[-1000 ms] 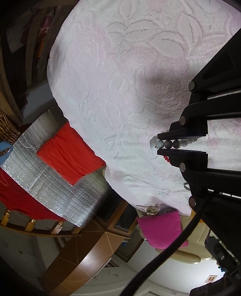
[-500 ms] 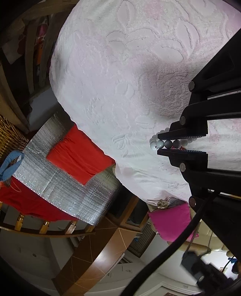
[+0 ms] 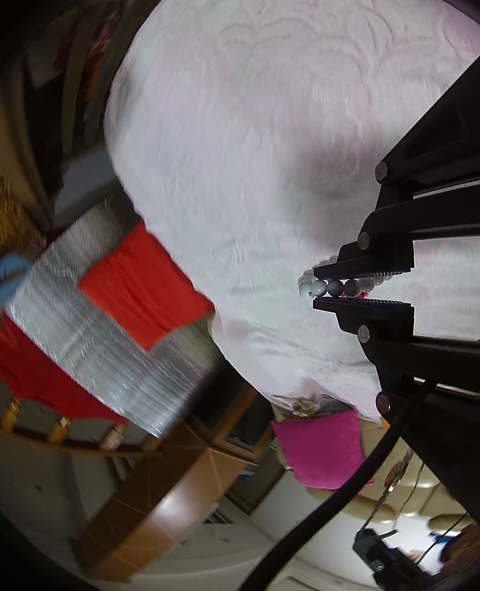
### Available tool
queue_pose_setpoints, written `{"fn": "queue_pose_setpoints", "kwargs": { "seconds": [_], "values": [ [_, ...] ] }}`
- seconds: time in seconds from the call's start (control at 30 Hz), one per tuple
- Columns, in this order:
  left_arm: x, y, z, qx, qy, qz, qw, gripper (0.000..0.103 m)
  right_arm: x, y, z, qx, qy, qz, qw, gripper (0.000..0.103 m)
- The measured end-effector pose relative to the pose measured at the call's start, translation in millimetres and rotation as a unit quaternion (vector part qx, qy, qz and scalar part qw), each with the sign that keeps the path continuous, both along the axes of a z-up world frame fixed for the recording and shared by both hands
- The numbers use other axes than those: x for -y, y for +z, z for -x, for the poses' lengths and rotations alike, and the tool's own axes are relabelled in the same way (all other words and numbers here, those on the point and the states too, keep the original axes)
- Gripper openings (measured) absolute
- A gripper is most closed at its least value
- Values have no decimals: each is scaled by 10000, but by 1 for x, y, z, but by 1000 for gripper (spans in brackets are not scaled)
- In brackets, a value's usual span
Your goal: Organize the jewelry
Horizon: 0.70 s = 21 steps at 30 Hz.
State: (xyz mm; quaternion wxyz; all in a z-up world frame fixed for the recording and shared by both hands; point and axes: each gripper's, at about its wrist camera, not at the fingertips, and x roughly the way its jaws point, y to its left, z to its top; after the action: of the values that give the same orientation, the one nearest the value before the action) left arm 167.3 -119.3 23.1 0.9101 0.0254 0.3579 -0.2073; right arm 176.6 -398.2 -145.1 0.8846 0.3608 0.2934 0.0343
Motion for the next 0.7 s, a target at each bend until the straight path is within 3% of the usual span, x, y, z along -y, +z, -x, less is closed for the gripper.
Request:
{"fn": "queue_pose_setpoints", "kwargs": {
  "seconds": [0.13, 0.4, 0.53, 0.7],
  "values": [
    [-71, 20, 9, 244, 332, -225, 9989, 12, -36, 9, -8, 80, 264, 156, 9995, 10],
    [-177, 32, 21, 193, 896, -686, 9934, 12, -100, 10, -23, 127, 638, 498, 9966, 10],
    [-222, 19, 24, 117, 1345, -704, 9883, 12, -123, 1, -35, 13, 811, 489, 9955, 10],
    [-267, -18, 17, -222, 1888, -508, 9804, 12, -141, -5, -42, -23, 1012, 614, 9930, 10]
  ]
}}
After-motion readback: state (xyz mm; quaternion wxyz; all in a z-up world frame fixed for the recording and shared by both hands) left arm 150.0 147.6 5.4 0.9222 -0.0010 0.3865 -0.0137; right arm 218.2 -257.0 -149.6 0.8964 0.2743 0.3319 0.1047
